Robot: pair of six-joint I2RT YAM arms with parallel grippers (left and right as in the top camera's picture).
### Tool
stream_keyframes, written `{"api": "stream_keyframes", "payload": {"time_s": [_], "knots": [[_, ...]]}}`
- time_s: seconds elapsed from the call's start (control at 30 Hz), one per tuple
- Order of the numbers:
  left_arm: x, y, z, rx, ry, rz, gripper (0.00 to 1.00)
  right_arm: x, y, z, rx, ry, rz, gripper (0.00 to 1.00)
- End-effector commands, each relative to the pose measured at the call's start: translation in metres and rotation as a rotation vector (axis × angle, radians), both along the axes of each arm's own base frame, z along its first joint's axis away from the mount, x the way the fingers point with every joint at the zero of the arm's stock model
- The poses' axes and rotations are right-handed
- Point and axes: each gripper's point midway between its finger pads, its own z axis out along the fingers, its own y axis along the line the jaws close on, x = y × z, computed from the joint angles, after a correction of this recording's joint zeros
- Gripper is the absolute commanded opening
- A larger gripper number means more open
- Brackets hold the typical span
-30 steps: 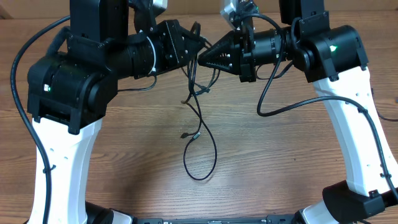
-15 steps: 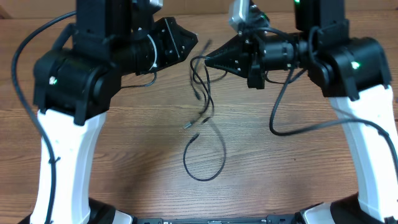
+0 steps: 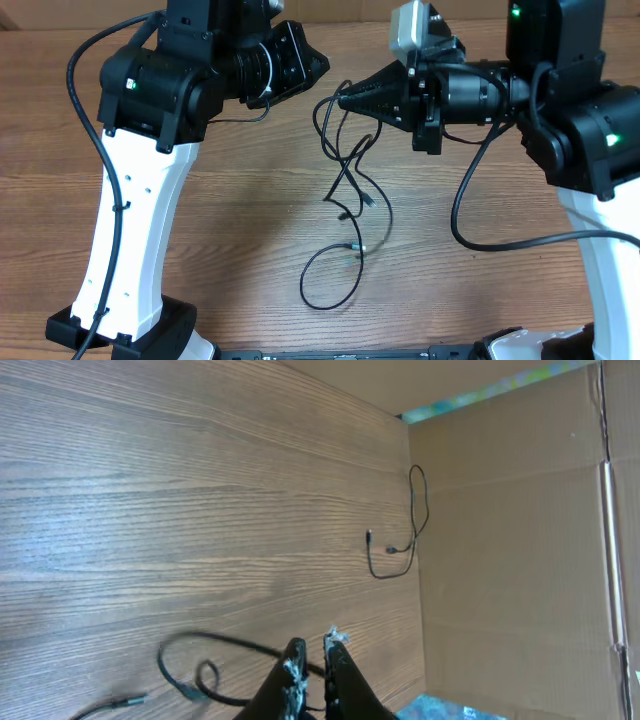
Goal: Untangle cables
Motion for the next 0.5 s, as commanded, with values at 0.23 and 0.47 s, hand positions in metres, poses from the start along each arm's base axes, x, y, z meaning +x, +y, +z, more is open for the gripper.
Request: {"api": "stream_keyframes", "payload": {"time_s": [0.23, 0.47], "knots": [[-0.004, 0.0, 0.0, 0.007, -0.003, -0.032, 0.11, 0.021, -0.014, 0.0, -0.058, -0.014, -0.201, 0.04], [-0.021, -0.014, 0.005, -0.028, -0.027, -0.18, 0.11, 0.066, -0.042, -0.007, -0.113, 0.013, -0.521, 0.04]]}}
